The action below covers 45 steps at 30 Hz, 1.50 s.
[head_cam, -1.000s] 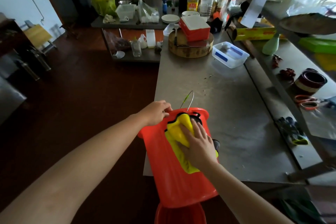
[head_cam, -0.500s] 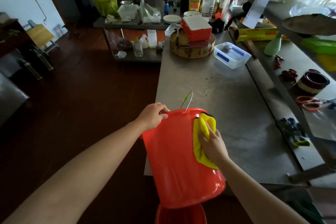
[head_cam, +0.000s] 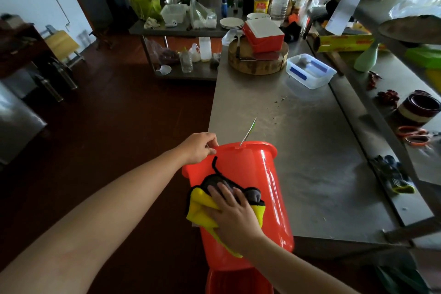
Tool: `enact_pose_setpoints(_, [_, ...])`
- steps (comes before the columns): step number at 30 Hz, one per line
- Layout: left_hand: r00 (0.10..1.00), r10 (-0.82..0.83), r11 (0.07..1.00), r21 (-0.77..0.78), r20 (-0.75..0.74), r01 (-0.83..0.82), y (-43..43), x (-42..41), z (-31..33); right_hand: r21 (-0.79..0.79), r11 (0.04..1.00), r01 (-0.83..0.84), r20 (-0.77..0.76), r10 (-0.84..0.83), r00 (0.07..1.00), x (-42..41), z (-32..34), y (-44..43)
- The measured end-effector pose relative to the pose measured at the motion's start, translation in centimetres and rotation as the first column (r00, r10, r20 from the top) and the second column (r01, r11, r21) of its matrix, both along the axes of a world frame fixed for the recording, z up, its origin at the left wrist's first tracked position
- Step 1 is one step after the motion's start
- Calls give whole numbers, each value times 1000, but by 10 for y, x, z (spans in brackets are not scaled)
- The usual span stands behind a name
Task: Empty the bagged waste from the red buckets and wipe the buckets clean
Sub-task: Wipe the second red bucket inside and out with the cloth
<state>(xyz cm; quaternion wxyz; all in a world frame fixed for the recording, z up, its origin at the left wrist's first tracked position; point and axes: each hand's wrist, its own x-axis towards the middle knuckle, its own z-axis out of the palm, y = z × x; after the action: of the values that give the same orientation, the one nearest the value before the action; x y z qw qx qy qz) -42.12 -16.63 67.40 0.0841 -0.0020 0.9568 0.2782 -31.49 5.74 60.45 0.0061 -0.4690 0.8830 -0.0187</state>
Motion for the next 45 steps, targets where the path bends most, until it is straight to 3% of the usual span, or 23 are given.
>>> enact_pose_setpoints(3, [999,14,1000,9,-38,-14,-5,5,-5,-145,980,137,7,-137,991,-22,6,25])
enact_pose_setpoints(6, [998,32,999,32,-50,-31,-4,6,-7,-290,893,344,154,-311,938,-43,1,59])
enact_pose_setpoints(12, [998,47,998,46,-51,-44,5,4,-7,-308,605,734,567,-503,653,-57,-19,94])
enact_pose_setpoints(14, [998,43,998,39,-53,-41,8,2,-7,-271,574,772,614,-515,598,-58,-17,95])
enact_pose_setpoints(16, [998,42,999,35,-55,-40,11,0,-8,-240,605,760,571,-545,614,-55,-15,92])
enact_pose_setpoints(19, [998,41,999,14,-51,-40,11,-2,-8,-189,720,668,381,-573,725,-39,-10,78])
enact_pose_setpoints(22, [997,48,999,-11,-59,-49,9,-3,-10,-180,853,490,131,-473,871,-13,-7,62])
enact_pose_setpoints(25, [996,47,999,-17,-71,-48,12,-4,-9,-159,943,293,-23,-301,953,16,-8,43])
enact_pose_setpoints(30, [998,30,999,-26,-61,-32,17,-6,-8,-16,998,59,-124,-60,990,42,-15,26])
enact_pose_setpoints(36, [995,41,997,-54,-93,-46,25,-8,-11,-165,959,230,-24,-237,971,19,-11,54])
enact_pose_setpoints(39, [995,35,998,-54,-91,-40,34,-11,-9,-264,865,426,96,-416,904,0,-16,87])
enact_pose_setpoints(41, [995,37,998,-53,-96,-42,40,-14,-7,-273,763,586,238,-537,809,-11,-25,106])
enact_pose_setpoints(45, [994,52,997,-44,-101,-56,50,-20,-6,-199,448,872,665,-591,456,-30,-42,139])
